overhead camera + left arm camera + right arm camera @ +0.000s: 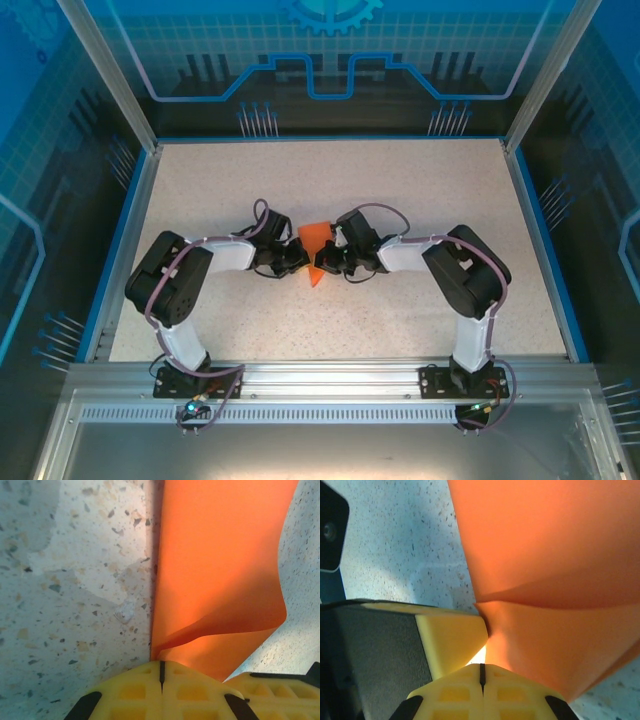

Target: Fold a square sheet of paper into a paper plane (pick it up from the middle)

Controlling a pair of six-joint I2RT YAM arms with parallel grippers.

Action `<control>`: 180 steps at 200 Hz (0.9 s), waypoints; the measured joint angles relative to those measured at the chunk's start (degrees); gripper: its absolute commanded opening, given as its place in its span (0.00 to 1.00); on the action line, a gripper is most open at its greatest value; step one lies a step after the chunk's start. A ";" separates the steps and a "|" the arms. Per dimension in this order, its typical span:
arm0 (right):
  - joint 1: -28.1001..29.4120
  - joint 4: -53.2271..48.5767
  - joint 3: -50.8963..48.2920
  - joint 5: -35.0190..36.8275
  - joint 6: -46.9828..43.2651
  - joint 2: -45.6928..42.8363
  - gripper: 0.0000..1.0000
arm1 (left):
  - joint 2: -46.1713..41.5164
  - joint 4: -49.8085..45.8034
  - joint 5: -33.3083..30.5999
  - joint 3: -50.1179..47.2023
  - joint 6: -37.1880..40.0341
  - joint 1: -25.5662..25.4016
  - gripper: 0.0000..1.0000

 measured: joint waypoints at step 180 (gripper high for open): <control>-0.11 1.29 -2.10 -0.98 0.50 1.38 0.00 | -5.29 -1.42 0.55 0.11 0.17 -0.04 0.02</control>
